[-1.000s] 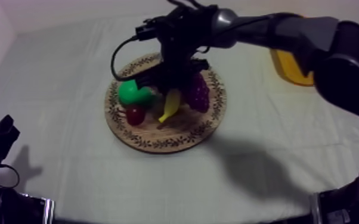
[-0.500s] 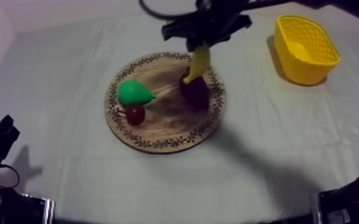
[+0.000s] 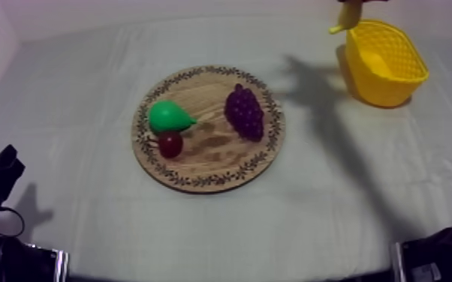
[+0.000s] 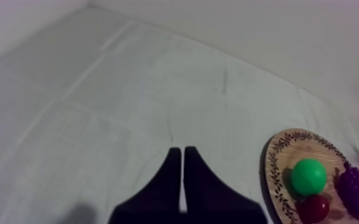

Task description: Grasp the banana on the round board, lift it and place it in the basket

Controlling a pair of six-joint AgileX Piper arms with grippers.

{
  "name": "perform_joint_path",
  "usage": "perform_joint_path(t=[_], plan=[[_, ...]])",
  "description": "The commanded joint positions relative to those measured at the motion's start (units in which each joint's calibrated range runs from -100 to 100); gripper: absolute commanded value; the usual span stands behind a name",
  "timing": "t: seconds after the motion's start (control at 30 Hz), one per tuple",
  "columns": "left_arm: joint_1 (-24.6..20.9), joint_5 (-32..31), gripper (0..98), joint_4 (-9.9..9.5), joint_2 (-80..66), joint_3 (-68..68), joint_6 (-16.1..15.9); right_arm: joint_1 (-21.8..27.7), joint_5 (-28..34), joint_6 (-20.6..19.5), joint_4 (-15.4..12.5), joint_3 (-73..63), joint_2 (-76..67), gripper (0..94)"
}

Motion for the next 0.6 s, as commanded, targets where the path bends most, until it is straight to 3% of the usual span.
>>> perform_joint_path(t=[0.0, 0.27, 0.57], plan=[[-0.01, -0.01, 0.1, -0.03, -0.05, -0.01, 0.02, 5.87, -1.98, 1.17, 0.17, 0.30, 0.44, 9.9], [-0.01, -0.01, 0.1, -0.03, -0.05, -0.01, 0.01, 12.42, -9.90, 5.05, 0.28, 3.14, 4.76, 9.6], [-0.01, -0.01, 0.1, -0.03, -0.05, -0.01, 0.00, 14.27, -17.22, 6.78, 1.06, 4.70, 12.89, 9.3]])
